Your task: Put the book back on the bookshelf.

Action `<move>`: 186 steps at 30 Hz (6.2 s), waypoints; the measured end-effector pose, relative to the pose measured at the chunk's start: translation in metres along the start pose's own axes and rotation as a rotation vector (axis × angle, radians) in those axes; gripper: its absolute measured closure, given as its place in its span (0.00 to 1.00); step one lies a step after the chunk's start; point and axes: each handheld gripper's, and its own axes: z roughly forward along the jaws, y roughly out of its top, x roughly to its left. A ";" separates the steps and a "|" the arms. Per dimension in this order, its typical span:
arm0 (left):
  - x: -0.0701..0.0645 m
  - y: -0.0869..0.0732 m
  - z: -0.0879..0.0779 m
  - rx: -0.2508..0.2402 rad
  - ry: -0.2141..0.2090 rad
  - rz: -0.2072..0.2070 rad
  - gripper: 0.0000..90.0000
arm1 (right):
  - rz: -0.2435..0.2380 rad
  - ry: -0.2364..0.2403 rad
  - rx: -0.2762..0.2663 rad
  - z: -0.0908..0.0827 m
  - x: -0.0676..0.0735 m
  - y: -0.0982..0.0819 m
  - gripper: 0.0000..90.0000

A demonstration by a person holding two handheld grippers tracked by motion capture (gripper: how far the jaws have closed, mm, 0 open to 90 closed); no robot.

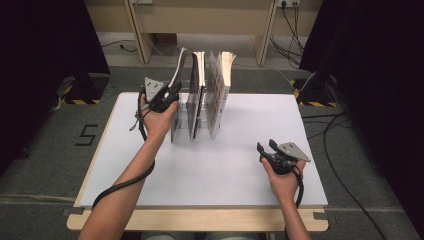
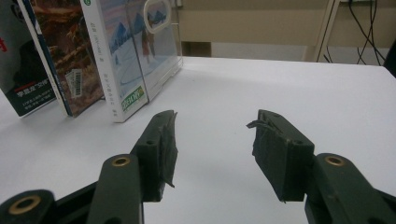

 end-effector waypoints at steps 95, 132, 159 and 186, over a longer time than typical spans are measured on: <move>0.019 -0.025 -0.083 0.125 -0.122 0.008 0.31 | -0.015 -0.001 0.001 0.002 0.005 -0.001 0.54; 0.058 -0.051 -0.146 0.154 -0.056 -0.031 0.31 | -0.020 -0.001 0.005 0.002 0.008 -0.002 0.53; 0.100 -0.113 -0.189 0.265 0.086 -0.059 0.30 | -0.025 -0.003 0.013 0.004 0.010 -0.004 0.53; 0.123 -0.142 -0.212 0.293 0.170 -0.110 0.30 | -0.022 -0.001 0.041 0.006 0.010 -0.009 0.52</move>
